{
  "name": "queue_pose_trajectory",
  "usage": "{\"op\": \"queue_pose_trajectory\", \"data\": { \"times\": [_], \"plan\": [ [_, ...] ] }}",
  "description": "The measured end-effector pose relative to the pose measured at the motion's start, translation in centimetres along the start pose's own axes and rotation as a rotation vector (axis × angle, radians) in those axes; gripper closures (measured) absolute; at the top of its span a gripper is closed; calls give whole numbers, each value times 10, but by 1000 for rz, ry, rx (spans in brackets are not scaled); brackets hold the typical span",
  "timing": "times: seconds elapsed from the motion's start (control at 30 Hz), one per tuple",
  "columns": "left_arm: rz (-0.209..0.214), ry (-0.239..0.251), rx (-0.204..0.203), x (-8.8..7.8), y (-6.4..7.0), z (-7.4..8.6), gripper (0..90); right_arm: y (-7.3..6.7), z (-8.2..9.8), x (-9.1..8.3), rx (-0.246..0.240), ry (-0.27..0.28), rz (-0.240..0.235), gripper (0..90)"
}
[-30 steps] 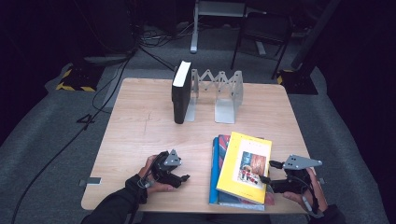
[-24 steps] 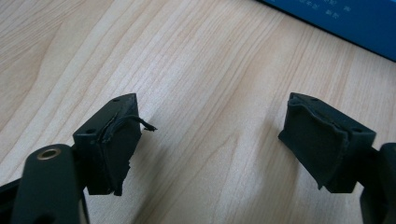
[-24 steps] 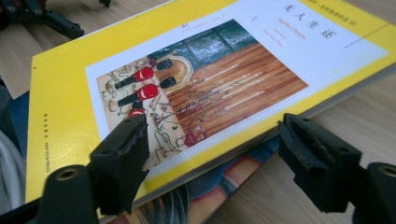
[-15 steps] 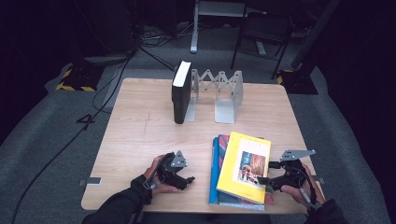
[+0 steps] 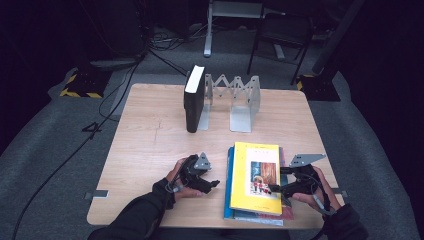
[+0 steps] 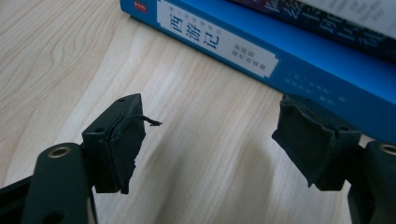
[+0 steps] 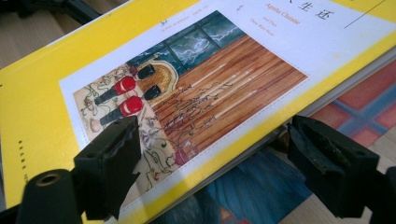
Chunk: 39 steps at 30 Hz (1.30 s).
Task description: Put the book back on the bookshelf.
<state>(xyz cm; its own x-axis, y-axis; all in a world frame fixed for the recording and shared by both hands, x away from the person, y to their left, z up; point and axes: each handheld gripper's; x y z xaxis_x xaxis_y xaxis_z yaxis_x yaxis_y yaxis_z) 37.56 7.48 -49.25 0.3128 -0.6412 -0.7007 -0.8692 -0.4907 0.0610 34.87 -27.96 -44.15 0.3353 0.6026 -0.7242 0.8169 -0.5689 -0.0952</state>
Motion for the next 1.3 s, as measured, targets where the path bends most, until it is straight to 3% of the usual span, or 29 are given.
{"op": "queue_pose_trajectory", "data": {
  "times": [0.63,1.07,1.13,1.2,1.3],
  "plan": [
    [12,28,-6,22,-5,-17,273,0,-3,3,-30,43,2,228],
    [8,81,-70,32,-31,-30,293,0,-7,9,-44,51,-34,259],
    [18,81,-86,34,-34,-31,310,1,-7,9,-46,59,-34,272],
    [35,75,-68,35,-36,-33,317,2,-6,8,-58,77,-42,293],
    [67,78,-34,33,-36,-36,467,5,-5,7,-57,92,-56,306]
  ]
}}
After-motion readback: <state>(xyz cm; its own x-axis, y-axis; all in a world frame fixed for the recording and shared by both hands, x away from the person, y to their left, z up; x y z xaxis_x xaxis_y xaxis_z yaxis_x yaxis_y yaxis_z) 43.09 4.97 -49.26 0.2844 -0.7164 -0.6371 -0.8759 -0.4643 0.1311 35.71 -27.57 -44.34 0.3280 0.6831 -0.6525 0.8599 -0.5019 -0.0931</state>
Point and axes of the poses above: each handheld gripper's, and its own axes: x roughly forward along the jaws, z roughly out of its underside, y roughly to its right, and after that the axes turned 3 degrees about -x, right-handed
